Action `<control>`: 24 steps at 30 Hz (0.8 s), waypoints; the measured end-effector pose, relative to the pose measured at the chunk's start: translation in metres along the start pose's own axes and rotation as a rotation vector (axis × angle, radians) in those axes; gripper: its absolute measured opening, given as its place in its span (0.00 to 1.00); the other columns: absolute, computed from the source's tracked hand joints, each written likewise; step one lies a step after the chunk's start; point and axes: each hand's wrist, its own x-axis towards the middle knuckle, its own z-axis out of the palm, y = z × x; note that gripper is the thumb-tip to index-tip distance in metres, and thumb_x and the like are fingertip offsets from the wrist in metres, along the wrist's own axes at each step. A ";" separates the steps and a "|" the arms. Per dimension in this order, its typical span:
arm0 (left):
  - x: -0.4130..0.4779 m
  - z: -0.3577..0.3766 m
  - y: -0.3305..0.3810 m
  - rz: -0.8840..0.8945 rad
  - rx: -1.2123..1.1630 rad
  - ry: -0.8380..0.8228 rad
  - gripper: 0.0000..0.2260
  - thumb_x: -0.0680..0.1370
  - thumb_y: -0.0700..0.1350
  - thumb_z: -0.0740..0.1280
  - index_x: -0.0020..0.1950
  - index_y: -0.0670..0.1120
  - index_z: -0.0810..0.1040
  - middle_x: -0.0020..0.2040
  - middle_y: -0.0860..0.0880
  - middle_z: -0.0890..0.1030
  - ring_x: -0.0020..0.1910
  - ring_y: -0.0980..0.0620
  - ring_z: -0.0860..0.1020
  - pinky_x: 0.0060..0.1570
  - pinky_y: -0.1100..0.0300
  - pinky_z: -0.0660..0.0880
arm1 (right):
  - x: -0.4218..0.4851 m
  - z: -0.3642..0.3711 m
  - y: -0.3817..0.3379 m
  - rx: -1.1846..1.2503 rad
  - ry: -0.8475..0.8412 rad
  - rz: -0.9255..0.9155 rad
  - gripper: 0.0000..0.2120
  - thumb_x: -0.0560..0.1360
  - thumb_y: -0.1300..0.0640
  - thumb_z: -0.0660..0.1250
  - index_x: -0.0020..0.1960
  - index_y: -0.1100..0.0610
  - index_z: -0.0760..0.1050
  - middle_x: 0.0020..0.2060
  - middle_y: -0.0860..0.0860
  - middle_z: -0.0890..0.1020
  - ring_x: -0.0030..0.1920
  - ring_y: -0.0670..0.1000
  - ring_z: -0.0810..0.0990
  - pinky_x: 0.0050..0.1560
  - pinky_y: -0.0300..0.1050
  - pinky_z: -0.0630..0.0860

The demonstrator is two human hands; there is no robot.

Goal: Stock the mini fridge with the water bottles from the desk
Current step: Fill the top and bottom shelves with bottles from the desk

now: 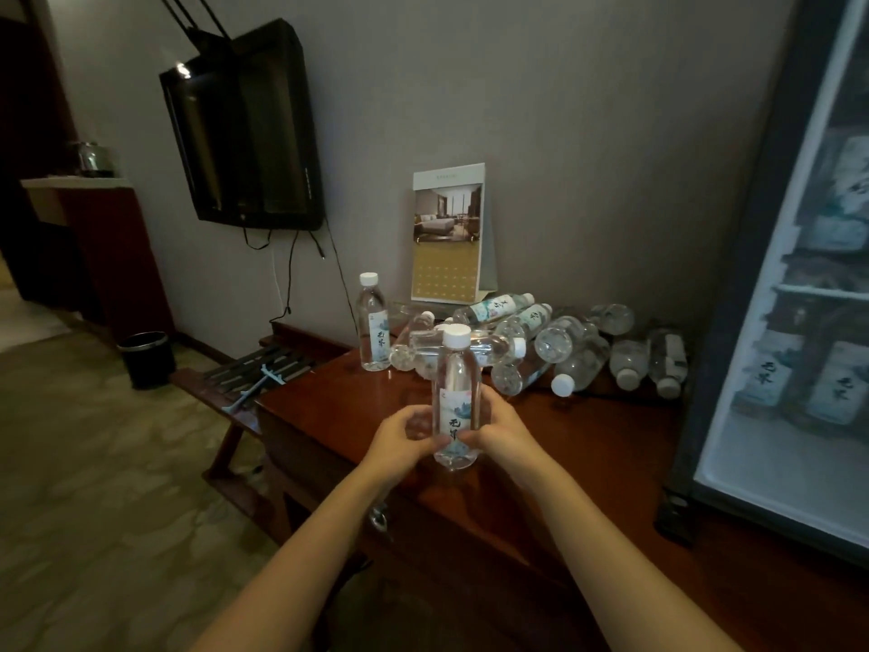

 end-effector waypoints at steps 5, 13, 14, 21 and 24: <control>-0.007 0.035 0.010 0.003 -0.046 -0.171 0.15 0.72 0.41 0.72 0.56 0.47 0.72 0.55 0.51 0.80 0.54 0.57 0.78 0.49 0.63 0.76 | -0.028 -0.038 0.003 -0.047 0.009 -0.017 0.29 0.69 0.77 0.64 0.63 0.53 0.68 0.54 0.50 0.78 0.60 0.50 0.77 0.55 0.42 0.76; -0.033 0.106 0.045 0.234 -0.133 -0.387 0.29 0.68 0.44 0.75 0.66 0.52 0.67 0.61 0.51 0.79 0.60 0.55 0.77 0.58 0.57 0.75 | -0.101 -0.106 -0.015 -0.167 0.125 -0.088 0.26 0.71 0.69 0.68 0.64 0.51 0.68 0.56 0.50 0.79 0.57 0.46 0.79 0.59 0.46 0.76; -0.037 0.116 0.052 0.274 -0.136 -0.396 0.30 0.67 0.45 0.76 0.65 0.53 0.67 0.60 0.51 0.79 0.59 0.56 0.77 0.57 0.59 0.75 | -0.111 -0.115 -0.018 -0.172 0.138 -0.100 0.26 0.71 0.69 0.68 0.64 0.50 0.68 0.56 0.50 0.79 0.57 0.46 0.79 0.59 0.47 0.77; -0.053 0.186 0.095 0.412 -0.194 -0.505 0.24 0.67 0.44 0.74 0.59 0.52 0.70 0.56 0.54 0.80 0.57 0.57 0.78 0.54 0.61 0.75 | -0.175 -0.176 -0.028 -0.126 0.289 -0.140 0.24 0.72 0.71 0.66 0.59 0.46 0.69 0.54 0.48 0.81 0.55 0.44 0.80 0.57 0.43 0.77; -0.057 0.223 0.106 0.418 -0.195 -0.570 0.21 0.71 0.39 0.72 0.60 0.51 0.68 0.57 0.53 0.78 0.56 0.57 0.78 0.54 0.60 0.75 | -0.199 -0.200 -0.027 -0.138 0.370 -0.150 0.25 0.73 0.70 0.66 0.60 0.46 0.67 0.58 0.48 0.79 0.59 0.45 0.78 0.60 0.45 0.75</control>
